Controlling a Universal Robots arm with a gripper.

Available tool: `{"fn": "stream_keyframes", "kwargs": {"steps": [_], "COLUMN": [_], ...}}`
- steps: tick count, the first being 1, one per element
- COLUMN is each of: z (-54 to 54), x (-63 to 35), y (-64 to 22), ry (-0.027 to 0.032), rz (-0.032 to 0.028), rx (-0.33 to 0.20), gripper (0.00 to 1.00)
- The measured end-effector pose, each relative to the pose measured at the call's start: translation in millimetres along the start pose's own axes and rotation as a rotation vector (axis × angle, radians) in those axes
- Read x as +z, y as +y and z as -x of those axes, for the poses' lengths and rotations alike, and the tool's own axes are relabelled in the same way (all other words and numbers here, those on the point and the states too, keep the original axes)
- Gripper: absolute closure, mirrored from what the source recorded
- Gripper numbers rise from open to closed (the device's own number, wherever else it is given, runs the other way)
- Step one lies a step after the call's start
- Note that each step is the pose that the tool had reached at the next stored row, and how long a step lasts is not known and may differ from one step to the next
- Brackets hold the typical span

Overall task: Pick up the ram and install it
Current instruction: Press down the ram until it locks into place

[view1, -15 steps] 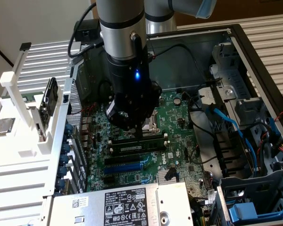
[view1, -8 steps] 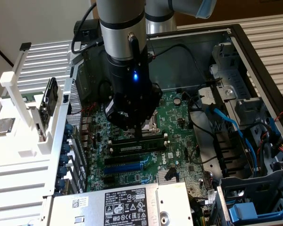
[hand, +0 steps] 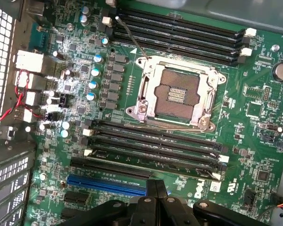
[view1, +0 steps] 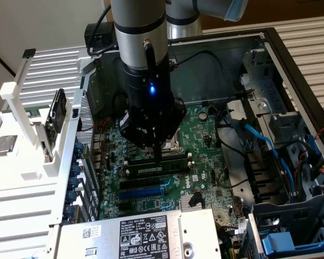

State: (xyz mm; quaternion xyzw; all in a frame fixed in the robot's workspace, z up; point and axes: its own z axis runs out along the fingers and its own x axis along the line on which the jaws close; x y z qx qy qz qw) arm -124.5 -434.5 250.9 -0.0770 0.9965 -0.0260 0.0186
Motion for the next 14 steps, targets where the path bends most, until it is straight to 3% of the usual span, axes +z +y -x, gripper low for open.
{"fn": "stream_keyframes", "kwargs": {"steps": [8,14], "z": [0.0,0.0], "x": [0.9,0.9], "y": [0.1,0.1], "ry": [0.0082,0.0083], "rz": [0.0048,0.0048], "rx": [0.182,0.184], "gripper": [0.9,0.9]}}
